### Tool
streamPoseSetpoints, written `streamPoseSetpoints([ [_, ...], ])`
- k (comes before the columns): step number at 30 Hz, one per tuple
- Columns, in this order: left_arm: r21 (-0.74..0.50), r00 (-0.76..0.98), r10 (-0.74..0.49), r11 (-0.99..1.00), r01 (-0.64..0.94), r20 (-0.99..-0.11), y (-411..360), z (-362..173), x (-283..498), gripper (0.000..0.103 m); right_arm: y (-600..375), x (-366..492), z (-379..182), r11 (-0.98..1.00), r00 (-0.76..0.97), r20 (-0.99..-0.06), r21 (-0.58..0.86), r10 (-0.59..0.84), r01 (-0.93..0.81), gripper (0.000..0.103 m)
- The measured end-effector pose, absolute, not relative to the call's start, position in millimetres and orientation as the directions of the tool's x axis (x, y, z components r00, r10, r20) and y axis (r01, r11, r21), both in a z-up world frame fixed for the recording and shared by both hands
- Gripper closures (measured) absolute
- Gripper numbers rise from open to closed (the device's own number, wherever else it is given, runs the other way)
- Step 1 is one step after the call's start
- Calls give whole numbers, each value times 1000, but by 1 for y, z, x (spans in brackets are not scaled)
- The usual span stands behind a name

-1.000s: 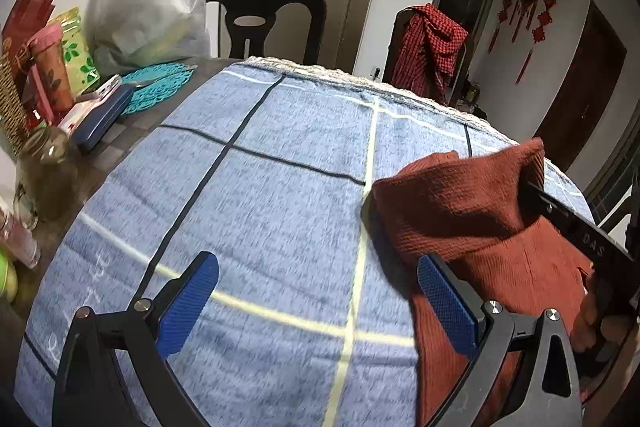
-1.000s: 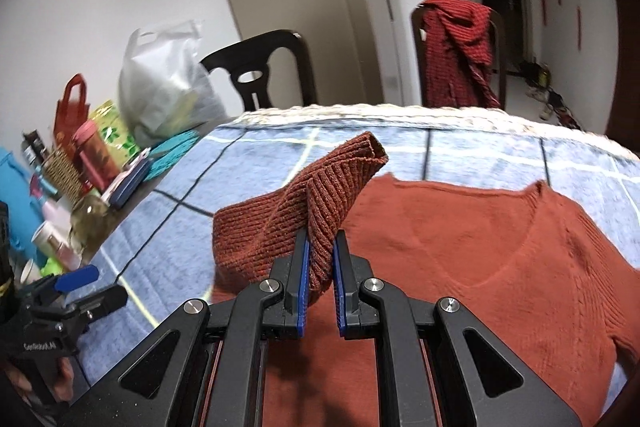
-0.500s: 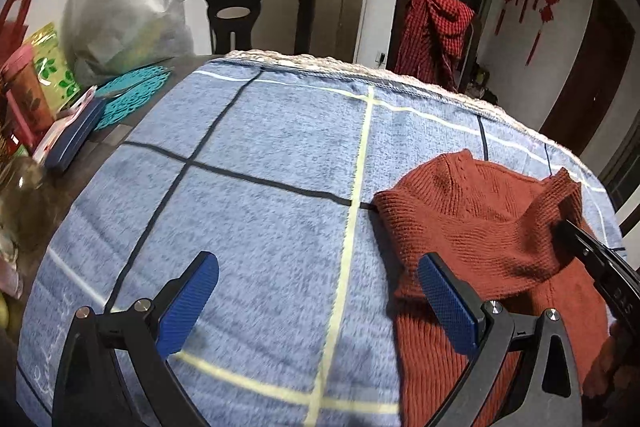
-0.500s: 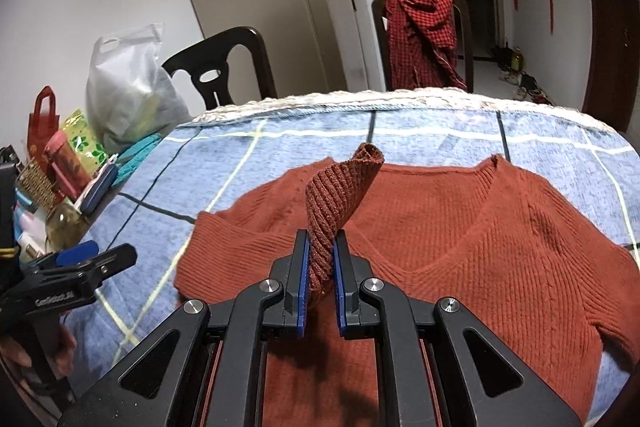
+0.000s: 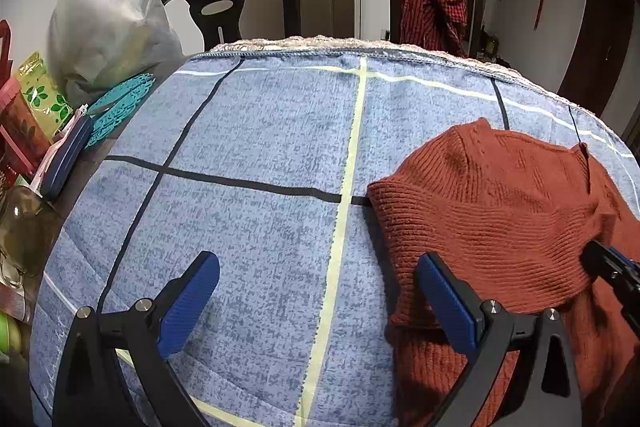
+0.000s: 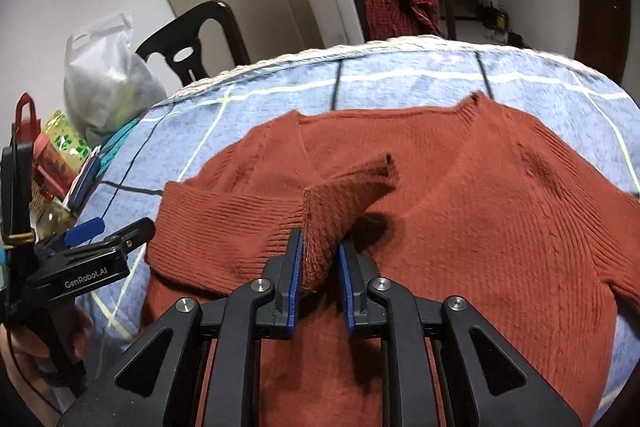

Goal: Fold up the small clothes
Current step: 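Carry the cuff across the sweater body toward the neckline, open right gripper, then move the right tool to the other sleeve cuff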

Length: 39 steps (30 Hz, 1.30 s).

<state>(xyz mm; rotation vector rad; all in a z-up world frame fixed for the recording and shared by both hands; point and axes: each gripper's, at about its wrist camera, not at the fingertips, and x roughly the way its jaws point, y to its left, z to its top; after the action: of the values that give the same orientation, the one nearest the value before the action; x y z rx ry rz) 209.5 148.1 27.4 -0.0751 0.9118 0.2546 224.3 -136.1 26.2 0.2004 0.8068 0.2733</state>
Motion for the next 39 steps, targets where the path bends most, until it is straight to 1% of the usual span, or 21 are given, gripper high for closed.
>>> streamPoseSetpoints([
  [1,40,580,187,966,-257,-793,149,26,210,3,-140,222,26,956,670,-686,256,283,-141,80],
  [4,26,573,184,962,-273,-799,152,24,210,3,-152,220,23,973,670,-712,218,212,-76,80],
  [7,26,565,186,960,-278,-804,152,21,211,3,-166,221,20,978,661,-731,208,168,-19,79],
  [10,32,565,192,959,-280,-802,152,20,209,3,-177,219,21,976,669,-727,219,156,10,79],
  [14,44,556,207,956,-292,-805,153,19,208,3,-168,220,30,977,686,-707,210,174,-32,79],
  [17,37,544,205,952,-303,-813,155,18,207,3,-149,227,34,988,704,-694,134,148,-77,79],
  [21,30,540,197,953,-301,-818,156,20,201,3,-139,233,23,987,650,-743,128,158,-95,79],
  [22,27,541,194,953,-301,-819,156,20,200,3,-137,232,20,991,640,-757,101,132,-86,79],
  [24,24,549,193,954,-299,-814,156,24,197,3,-137,226,17,994,649,-753,70,107,-82,78],
  [25,20,553,190,954,-298,-811,156,26,195,3,-139,223,17,995,654,-750,63,101,-82,75],
  [26,13,560,185,955,-296,-808,155,28,194,3,-140,220,16,995,654,-751,57,94,-77,73],
  [30,-26,585,146,961,-275,-798,148,41,187,3,-148,214,19,997,652,-755,54,76,-53,73],
  [34,-92,610,55,974,-206,-791,131,56,177,3,-161,203,28,997,667,-741,79,76,-25,73],
  [37,-93,629,30,982,-162,-777,112,65,171,3,-171,192,34,995,678,-730,98,79,-11,72],
  [39,-118,638,-8,984,-130,-770,102,69,168,3,-179,183,38,995,689,-721,102,75,-1,73],
])
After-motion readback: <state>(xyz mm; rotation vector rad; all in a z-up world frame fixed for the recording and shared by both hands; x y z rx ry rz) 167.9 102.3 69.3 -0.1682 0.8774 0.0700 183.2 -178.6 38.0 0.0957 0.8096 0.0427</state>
